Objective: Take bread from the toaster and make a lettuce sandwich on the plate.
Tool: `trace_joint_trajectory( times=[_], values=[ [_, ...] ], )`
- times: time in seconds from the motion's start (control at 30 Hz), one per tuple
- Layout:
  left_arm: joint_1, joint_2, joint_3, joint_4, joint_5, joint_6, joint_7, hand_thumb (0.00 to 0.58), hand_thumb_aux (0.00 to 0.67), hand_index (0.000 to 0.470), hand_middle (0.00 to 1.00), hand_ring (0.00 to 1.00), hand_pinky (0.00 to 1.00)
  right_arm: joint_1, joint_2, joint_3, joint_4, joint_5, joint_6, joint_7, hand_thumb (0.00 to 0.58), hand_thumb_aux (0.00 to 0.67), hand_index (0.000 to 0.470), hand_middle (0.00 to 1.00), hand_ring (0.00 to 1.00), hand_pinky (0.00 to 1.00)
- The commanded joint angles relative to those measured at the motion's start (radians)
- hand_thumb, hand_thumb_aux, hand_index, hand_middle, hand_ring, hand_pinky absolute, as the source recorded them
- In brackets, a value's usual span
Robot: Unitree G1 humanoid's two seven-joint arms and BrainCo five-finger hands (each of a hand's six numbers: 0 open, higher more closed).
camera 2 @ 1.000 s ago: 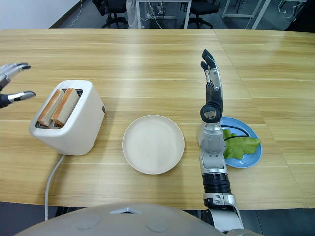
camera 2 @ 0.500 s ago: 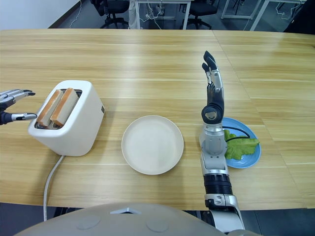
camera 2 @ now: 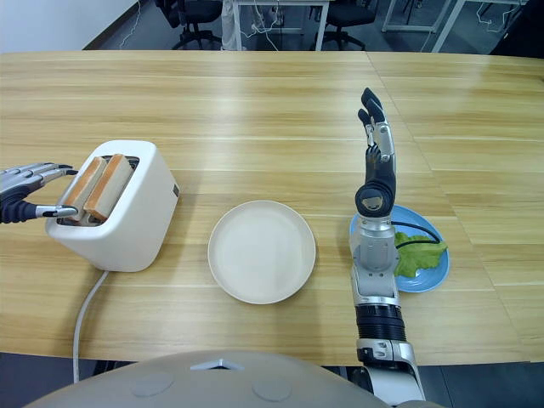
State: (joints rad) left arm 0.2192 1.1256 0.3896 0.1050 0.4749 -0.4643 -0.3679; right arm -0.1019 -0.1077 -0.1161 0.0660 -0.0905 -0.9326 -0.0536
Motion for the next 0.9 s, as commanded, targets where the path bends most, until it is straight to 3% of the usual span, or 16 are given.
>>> trace_joint_trajectory(
  times=[0.03, 0.9],
  values=[
    [0.009, 0.007, -0.028, -0.008, 0.028, -0.005, -0.001, 0.0, 0.0, 0.0, 0.0, 0.0, 0.0, 0.007, -0.004, -0.008, -0.013, 0.007, 0.002, 0.001, 0.0, 0.0, 0.0, 0.0, 0.0, 0.0],
    [-0.031, -0.001, -0.141, 0.027, 0.121, 0.029, 0.065, 0.0, 0.0, 0.0, 0.0, 0.0, 0.0, 0.024, -0.005, -0.014, -0.014, 0.008, 0.002, -0.001, 0.0, 0.0, 0.0, 0.0, 0.0, 0.0]
  ],
)
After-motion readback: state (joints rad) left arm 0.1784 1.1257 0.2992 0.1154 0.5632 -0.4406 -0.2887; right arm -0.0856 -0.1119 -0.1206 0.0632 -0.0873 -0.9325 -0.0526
